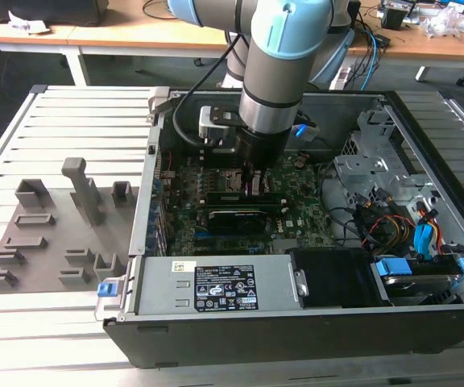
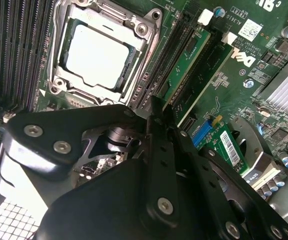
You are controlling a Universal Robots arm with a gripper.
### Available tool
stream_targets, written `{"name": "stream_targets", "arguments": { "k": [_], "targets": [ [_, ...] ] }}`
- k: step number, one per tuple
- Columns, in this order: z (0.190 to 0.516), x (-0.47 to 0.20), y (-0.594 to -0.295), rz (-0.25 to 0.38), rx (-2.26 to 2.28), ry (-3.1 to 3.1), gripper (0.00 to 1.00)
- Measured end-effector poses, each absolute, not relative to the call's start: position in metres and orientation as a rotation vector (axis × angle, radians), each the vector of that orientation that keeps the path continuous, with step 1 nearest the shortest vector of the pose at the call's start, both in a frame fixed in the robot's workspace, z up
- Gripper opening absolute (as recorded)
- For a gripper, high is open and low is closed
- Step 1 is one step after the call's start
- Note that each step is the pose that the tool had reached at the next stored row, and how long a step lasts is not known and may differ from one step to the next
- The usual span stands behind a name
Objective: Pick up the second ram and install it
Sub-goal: 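Insert the second ram into the second slot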
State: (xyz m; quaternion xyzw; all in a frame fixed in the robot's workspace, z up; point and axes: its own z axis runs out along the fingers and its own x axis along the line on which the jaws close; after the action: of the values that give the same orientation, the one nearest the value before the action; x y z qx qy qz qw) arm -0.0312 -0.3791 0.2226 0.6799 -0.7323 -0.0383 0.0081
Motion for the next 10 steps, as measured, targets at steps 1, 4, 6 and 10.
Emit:
{"name": "stream_targets", "arguments": {
  "k": [1, 4, 6, 10],
  "targets": [
    [0.2226, -0.0312, -0.3791, -0.120, 2.125, -2.288, 0.14],
    [0.2218, -0.0312, -0.3792, -0.121, 2.127, -2.288, 0.14],
    [0.2201, -0.0312, -0.3791, -0.124, 2.127, -2.289, 0.14],
    [0.2186, -0.0312, -0.3791, -0.126, 2.128, -2.290, 0.14]
  ]
}}
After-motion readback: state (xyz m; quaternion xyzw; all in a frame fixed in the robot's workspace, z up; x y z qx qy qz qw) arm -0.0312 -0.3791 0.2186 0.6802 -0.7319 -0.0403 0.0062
